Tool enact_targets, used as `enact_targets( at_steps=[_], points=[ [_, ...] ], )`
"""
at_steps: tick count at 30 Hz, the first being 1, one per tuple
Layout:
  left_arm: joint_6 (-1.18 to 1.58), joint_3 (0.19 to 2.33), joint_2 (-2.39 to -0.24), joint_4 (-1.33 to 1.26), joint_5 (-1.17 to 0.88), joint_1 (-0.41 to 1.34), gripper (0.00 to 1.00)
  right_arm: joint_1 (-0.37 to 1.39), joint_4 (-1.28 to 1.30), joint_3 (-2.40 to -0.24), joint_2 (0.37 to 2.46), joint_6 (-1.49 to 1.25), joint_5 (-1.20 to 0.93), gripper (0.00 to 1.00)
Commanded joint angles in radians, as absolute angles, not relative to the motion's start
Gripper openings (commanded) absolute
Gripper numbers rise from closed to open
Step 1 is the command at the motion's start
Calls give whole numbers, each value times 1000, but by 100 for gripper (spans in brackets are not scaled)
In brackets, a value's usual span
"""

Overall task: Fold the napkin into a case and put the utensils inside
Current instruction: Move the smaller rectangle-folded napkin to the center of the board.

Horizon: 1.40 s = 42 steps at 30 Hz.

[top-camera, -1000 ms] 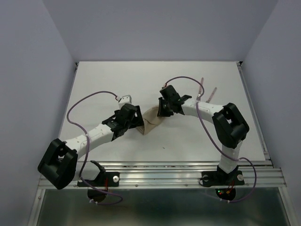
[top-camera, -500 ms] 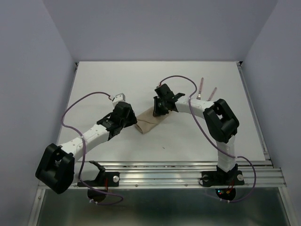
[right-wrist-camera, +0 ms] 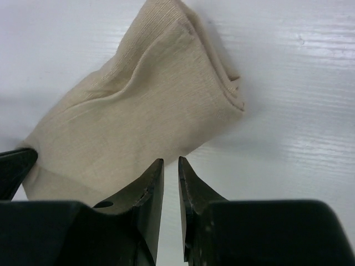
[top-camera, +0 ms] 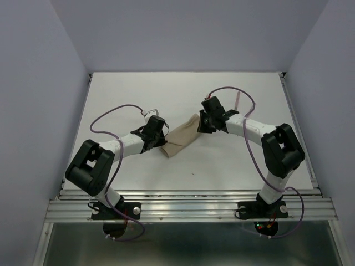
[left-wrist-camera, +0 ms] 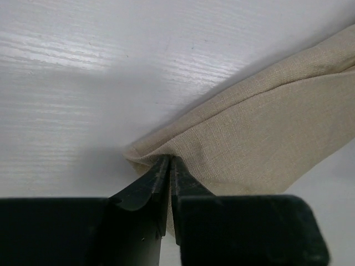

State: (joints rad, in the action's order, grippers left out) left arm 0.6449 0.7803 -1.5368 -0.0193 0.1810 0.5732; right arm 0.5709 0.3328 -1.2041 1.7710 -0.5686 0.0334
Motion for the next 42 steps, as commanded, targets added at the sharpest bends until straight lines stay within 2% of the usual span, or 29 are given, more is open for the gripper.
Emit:
enact_targets(
  at_steps=[1, 7, 13, 16, 20, 26, 30, 37, 42],
  points=[
    [644, 766, -1537, -67, 137, 569, 16, 540, 308, -1245, 1799, -534, 52, 22],
    [689, 667, -1462, -84, 58, 620, 15, 491, 311, -1373, 1942, -479, 25, 22],
    [788, 666, -1439, -98, 6, 817, 15, 491, 325, -1488, 2066, -394, -27, 22],
    [842, 701, -1430, -138, -55, 899, 15, 491, 354, -1551, 2062, -322, -87, 20],
    [855, 730, -1349, -138, -58, 908, 17, 491, 337, -1528, 1953, -282, -100, 21],
    [767, 805, -1233, -23, -48, 796, 18, 491, 336, -1422, 1795, -304, -118, 23],
    [726, 827, -1192, 27, -41, 634, 17, 517, 336, -1284, 1668, -376, -118, 22],
    [681, 899, -1296, 49, -69, 543, 15, 687, 302, -1028, 1565, -503, -89, 22],
    [681, 911, -1373, 26, -98, 534, 15, 715, 236, -887, 1569, -568, -111, 21]
  ],
)
